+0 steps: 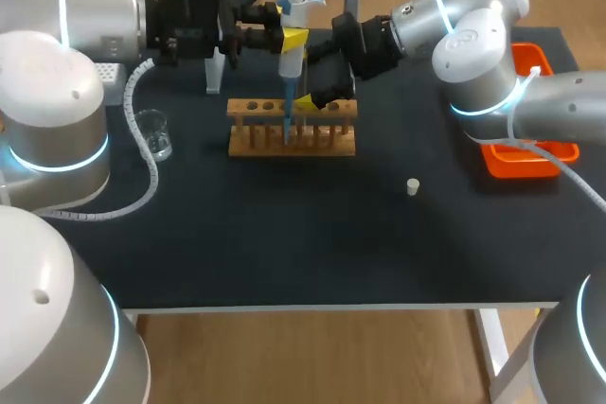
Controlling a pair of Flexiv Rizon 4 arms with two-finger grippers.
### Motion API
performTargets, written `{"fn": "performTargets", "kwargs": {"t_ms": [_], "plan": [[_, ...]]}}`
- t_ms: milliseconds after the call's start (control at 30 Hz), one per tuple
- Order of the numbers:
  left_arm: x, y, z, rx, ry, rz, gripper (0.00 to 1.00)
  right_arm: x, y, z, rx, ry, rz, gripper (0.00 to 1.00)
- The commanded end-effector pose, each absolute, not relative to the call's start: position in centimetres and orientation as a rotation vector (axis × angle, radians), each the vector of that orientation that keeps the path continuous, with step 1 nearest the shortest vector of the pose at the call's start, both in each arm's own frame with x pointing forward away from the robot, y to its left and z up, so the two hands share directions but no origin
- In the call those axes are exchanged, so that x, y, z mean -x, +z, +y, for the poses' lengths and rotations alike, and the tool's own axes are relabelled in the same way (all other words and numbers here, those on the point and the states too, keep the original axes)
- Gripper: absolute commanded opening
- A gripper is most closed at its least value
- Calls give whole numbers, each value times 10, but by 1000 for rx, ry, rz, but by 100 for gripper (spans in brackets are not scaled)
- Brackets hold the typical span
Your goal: Invert the test tube, pick up the pipette, mount the tip to pipette, aspirate from beaker and dispense into the tube, eject the tip, return the pipette, and cap with the stopper.
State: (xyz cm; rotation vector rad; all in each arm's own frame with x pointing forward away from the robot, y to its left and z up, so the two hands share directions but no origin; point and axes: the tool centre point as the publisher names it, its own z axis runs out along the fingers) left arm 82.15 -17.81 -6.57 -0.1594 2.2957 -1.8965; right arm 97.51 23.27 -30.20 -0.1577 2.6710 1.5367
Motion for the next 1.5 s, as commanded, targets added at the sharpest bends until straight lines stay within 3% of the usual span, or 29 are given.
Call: {"fn": "performTargets", "kwargs": {"t_ms": [33, 333, 933, 1500], "plan": [[-821, -66, -178, 159, -1898, 2292, 0, -975, -302, 232, 160, 1537, 2671, 100], [-821, -66, -178, 159, -1898, 2292, 0, -958, -284, 214, 225, 1533, 2647, 100], [-821, -66, -178, 159, -1898, 2292, 0, -904, -244, 129, 197, 1450, 2610, 100], [-821, -66, -178, 159, -1898, 2292, 0, -850, -183, 142, 360, 1830, 2339, 100]]}}
